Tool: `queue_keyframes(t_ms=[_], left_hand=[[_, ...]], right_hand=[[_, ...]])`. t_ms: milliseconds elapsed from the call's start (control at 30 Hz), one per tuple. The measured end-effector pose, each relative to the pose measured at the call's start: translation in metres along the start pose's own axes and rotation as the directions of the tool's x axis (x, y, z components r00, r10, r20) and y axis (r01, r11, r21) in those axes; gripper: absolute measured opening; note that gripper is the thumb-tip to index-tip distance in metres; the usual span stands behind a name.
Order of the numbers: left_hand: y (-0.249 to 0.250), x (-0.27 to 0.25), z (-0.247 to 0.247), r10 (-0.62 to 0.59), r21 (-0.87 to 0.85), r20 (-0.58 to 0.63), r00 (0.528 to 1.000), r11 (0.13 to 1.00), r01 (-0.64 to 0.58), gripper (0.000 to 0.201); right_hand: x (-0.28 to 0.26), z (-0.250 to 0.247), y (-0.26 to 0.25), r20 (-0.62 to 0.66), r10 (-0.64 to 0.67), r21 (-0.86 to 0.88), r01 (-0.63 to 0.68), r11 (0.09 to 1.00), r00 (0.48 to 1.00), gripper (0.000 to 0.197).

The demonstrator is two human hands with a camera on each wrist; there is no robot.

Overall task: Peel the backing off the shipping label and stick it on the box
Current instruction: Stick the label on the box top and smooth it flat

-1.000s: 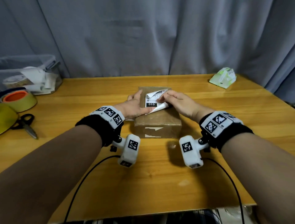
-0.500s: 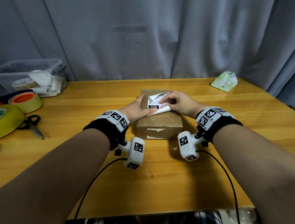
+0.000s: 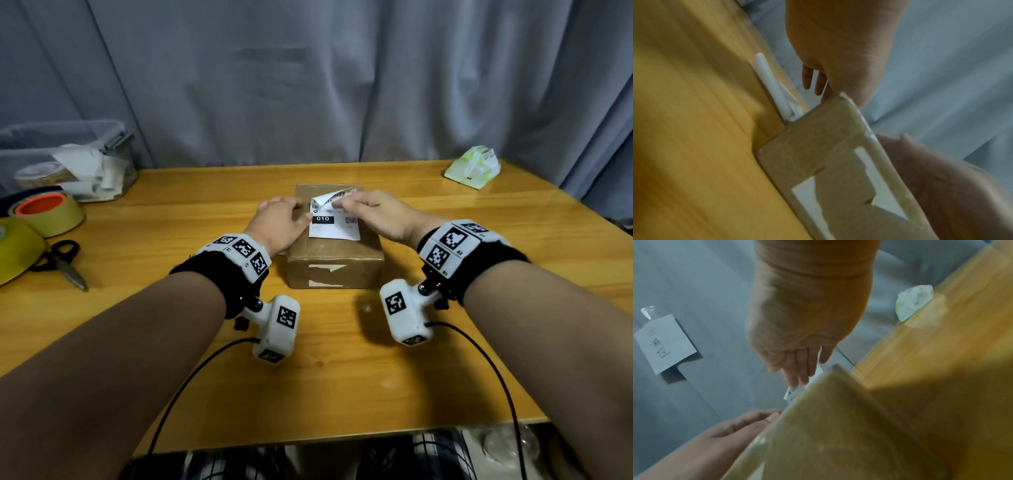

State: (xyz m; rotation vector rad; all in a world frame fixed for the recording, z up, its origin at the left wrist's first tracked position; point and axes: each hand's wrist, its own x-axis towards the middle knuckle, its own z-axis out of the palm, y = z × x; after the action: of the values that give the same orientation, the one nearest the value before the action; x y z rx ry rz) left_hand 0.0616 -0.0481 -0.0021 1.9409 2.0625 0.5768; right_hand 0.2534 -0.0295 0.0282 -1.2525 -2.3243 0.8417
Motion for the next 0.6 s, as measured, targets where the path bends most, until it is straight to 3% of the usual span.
queue_keyframes(t_ms=[67, 167, 467, 600], left_hand=[[-0.004, -0.002, -0.003, 0.017, 0.03, 0.031, 0.999, 0.999, -0.018, 0.05], [-0.013, -0.004, -0.004, 0.001, 0.105, 0.104, 0.995, 0.994, -0.012, 0.055], [-0.001, -0.018, -0.006, -0.07, 0.243, 0.028, 0.997, 0.968, 0.061, 0.051], [-0.002, -0.018, -0.004, -0.08, 0.175, 0.016, 0.997, 0.982, 0.076, 0.05]], right_hand=[[0.001, 0.011, 0.002, 0.103, 0.029, -0.131, -0.015, 0.991, 0.994, 0.041], [-0.002, 0.018, 0.007, 0.235, 0.009, -0.375, 0.082, 0.923, 0.972, 0.048], [-0.024, 0.023, -0.006, 0.248, -0.095, -0.22, 0.152, 0.964, 0.964, 0.044], [-0.031, 0.024, -0.012, 0.265, -0.123, -0.167, 0.171, 0.971, 0.956, 0.04]])
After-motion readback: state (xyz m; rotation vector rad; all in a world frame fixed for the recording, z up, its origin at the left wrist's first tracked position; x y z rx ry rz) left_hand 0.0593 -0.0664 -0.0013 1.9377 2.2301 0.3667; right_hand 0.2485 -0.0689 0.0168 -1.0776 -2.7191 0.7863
